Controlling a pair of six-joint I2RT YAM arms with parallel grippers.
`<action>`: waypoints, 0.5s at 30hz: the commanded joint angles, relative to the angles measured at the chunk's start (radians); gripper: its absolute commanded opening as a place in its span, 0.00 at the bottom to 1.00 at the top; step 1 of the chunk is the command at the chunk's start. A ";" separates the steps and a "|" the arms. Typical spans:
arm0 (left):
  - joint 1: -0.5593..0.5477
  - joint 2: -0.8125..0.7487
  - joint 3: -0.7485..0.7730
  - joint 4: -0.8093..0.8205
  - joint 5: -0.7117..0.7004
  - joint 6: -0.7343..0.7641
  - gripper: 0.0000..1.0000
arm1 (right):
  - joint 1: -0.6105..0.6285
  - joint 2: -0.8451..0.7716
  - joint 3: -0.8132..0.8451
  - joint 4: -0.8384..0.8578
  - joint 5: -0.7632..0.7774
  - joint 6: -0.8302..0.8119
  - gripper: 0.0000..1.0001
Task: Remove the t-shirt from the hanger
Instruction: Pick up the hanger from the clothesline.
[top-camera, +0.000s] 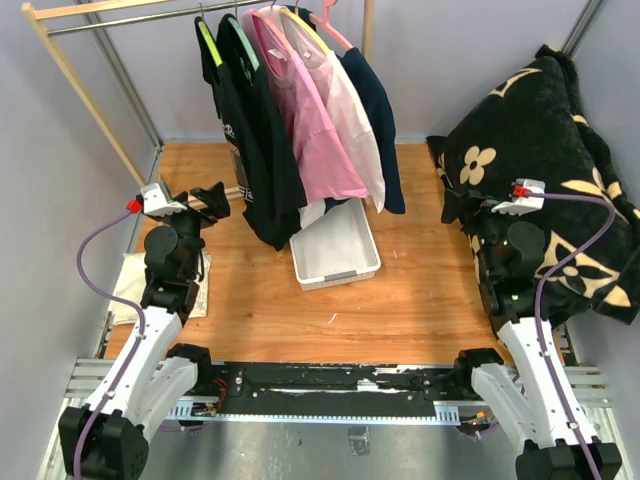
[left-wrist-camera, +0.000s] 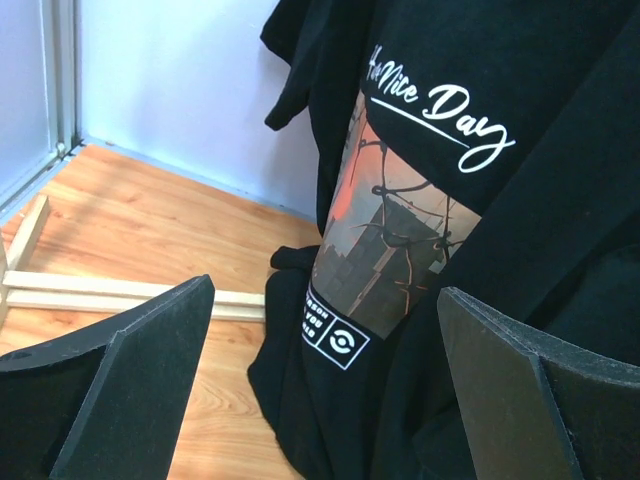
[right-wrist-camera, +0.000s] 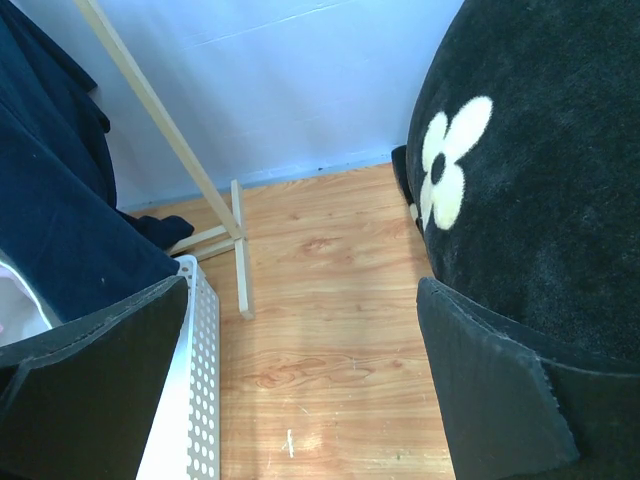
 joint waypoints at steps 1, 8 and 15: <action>0.007 -0.011 0.020 0.024 0.028 0.022 1.00 | -0.017 0.018 0.061 -0.008 0.007 -0.008 0.98; 0.007 -0.028 0.010 0.064 0.067 0.041 1.00 | -0.017 0.055 0.090 -0.002 -0.007 -0.024 0.98; 0.007 -0.049 0.008 0.093 0.080 0.019 1.00 | -0.017 0.067 0.115 -0.022 -0.012 -0.035 0.98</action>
